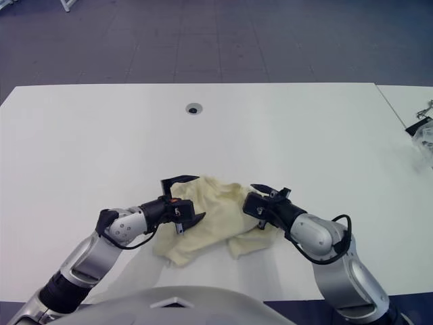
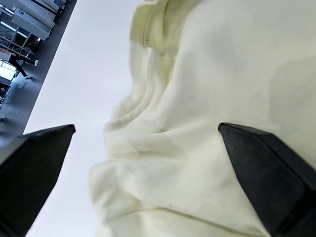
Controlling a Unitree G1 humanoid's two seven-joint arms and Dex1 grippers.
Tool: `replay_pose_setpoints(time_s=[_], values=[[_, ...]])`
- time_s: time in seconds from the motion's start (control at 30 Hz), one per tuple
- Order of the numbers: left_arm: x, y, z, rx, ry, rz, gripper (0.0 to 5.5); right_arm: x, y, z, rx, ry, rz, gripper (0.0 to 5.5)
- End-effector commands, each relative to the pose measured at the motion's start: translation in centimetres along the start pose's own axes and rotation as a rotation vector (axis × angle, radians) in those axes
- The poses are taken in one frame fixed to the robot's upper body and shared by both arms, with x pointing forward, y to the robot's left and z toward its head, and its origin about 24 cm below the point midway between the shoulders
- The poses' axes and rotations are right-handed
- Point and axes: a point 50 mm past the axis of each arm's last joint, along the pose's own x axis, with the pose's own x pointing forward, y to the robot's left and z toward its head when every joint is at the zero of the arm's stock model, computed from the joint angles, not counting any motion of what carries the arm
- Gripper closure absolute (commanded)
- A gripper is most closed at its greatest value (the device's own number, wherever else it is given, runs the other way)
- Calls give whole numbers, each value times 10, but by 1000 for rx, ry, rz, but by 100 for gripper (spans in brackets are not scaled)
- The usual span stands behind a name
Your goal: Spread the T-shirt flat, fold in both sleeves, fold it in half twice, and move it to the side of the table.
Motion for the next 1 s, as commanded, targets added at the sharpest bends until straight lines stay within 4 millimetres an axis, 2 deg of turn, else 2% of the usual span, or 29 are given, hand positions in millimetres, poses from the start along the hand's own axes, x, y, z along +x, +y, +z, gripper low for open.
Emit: replay_pose_setpoints(time_s=[0.03, 0.13, 0.33, 0.47, 0.53, 0.63, 0.73, 0.8, 0.87, 1.0], values=[[-3, -2, -7, -6, 29, -4, 10, 0, -3, 2, 30, -6, -23, 405], [-6, 3, -8, -62, 20, 40, 10, -1, -7, 2, 92, -10, -49, 451], [-27, 35, 4, -372, -159, 117, 10, -3, -22, 2, 282, -58, -109, 548], [-34, 57, 0, -474, -226, 133, 10, -1, -39, 14, 302, -174, -187, 548], [-36, 67, -7, -479, -220, 125, 10, -6, -40, 32, 235, -307, -175, 548], [-40, 79, -18, -458, -215, 28, 10, -22, -19, 45, 62, -401, -17, 548], [-42, 89, -28, -427, -212, -80, 10, -34, -3, 39, -123, -396, 161, 548], [-40, 92, -33, -374, -202, -165, 10, -38, 4, 25, -217, -353, 248, 548], [-37, 94, -36, -331, -199, -215, 10, -37, 3, 14, -269, -318, 276, 548], [-23, 95, -31, -289, -237, -303, 10, -37, 7, 11, -271, -323, 264, 548]])
